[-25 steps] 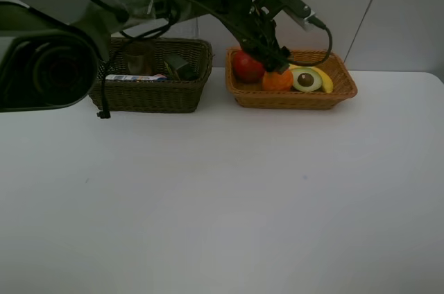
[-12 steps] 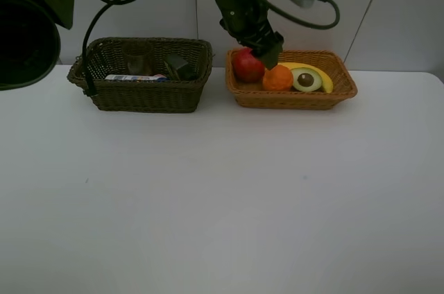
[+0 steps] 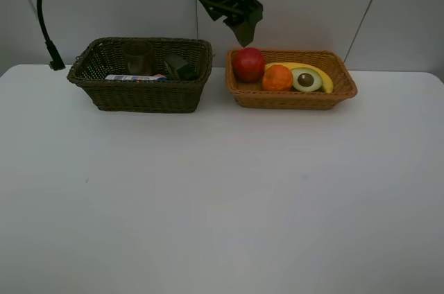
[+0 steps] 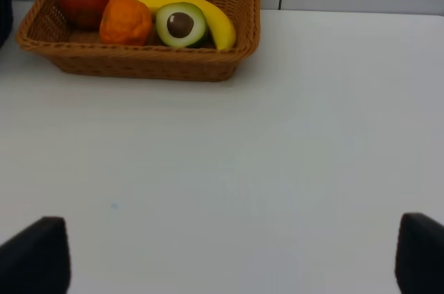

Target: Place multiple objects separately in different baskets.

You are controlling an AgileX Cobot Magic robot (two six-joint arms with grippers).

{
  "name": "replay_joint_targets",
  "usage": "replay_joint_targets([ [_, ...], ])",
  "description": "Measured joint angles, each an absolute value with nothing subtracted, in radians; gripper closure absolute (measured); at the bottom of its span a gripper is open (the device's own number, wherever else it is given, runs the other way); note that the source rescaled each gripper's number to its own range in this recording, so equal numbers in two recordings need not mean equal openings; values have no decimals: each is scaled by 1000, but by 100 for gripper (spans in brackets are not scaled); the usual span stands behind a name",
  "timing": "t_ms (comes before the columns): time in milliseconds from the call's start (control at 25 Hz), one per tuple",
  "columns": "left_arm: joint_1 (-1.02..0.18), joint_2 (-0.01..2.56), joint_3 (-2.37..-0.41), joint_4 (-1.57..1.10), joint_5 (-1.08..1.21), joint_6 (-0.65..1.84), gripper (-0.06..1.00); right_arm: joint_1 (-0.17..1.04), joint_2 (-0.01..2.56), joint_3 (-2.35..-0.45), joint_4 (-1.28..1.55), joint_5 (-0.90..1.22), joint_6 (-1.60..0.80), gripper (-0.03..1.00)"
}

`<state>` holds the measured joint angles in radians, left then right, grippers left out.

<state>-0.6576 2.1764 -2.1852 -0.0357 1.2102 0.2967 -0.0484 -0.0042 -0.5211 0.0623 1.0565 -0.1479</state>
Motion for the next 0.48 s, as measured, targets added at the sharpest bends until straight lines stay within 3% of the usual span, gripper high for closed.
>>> replay_joint_targets([
  [480,-562,1665,-1546,14,1179,296,-6,-48,-4,-521,62,1056,-148,-2],
])
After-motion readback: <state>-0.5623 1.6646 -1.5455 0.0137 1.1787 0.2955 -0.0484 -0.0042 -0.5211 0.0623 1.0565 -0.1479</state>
